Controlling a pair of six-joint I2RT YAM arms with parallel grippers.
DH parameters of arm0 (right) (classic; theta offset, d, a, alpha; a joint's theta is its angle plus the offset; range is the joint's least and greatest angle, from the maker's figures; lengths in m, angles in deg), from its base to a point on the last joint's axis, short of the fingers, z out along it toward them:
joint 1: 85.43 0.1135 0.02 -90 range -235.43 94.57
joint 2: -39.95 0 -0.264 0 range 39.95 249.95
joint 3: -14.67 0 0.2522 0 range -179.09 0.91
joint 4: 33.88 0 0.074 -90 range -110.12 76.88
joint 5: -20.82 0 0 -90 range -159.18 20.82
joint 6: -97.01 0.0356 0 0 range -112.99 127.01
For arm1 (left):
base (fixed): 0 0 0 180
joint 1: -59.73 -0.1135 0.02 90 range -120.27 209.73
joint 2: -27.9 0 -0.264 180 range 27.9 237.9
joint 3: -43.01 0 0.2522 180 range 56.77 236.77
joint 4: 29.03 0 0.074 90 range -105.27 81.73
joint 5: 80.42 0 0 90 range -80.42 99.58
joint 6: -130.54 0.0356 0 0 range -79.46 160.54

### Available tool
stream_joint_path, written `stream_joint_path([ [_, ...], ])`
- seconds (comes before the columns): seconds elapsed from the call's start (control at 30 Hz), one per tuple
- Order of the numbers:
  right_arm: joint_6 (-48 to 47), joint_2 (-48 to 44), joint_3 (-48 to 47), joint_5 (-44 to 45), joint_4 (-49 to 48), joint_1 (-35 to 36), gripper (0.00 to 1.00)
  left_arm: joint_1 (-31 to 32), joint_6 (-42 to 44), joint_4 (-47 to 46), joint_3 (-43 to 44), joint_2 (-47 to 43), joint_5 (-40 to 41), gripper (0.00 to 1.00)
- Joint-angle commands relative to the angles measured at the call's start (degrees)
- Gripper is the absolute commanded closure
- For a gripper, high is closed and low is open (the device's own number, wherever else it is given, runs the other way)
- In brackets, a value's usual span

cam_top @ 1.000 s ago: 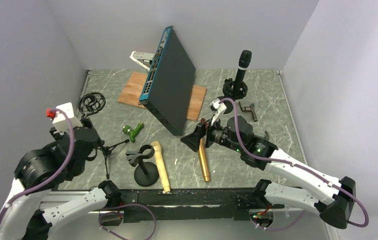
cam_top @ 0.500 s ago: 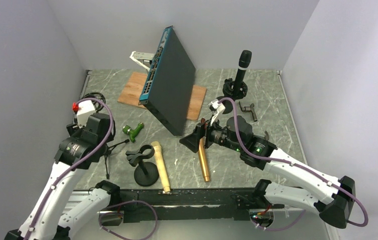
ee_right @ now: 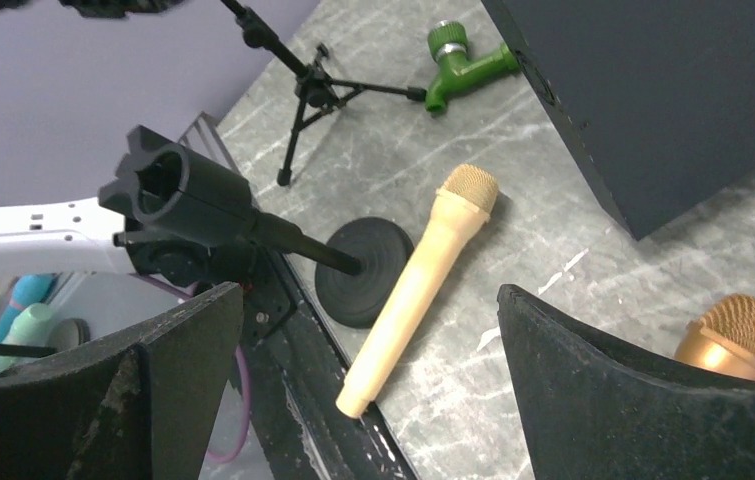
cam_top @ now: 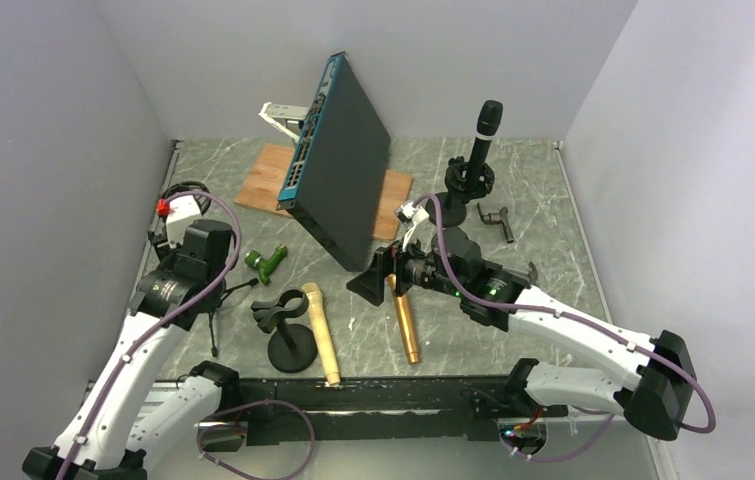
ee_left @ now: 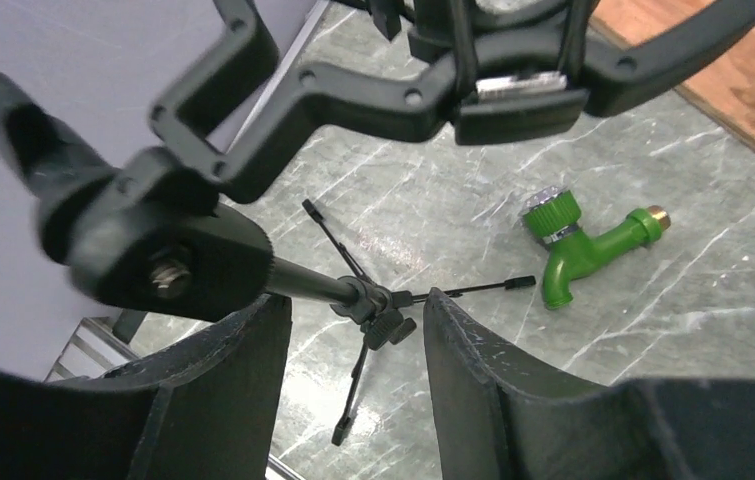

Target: Remove the microphone from the stand

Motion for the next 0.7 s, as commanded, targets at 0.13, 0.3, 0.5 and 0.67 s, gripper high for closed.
stream_joint_path([
  [0.13,0.13,-2.38,0.6,-0.36,-7.27,0.0,0.0,-0.38,-0.81,-6.04,-5.07,-3.18,2.08,0.41],
  [0.3,0.13,-3.5,1.34,-0.13,-6.82,0.11,0.0,-0.37,0.63,-8.92,-8.42,-6.71,2.24,0.46],
  [0.5,-0.04,-4.11,1.61,0.48,-7.03,0.12,0.0,-0.41,4.81,-13.73,-11.01,-8.87,5.8,0.61],
  [0.67,0.25,-3.99,1.62,0.48,-6.96,0.14,0.0,-0.49,5.44,-14.34,-11.68,-8.17,5.35,0.67],
])
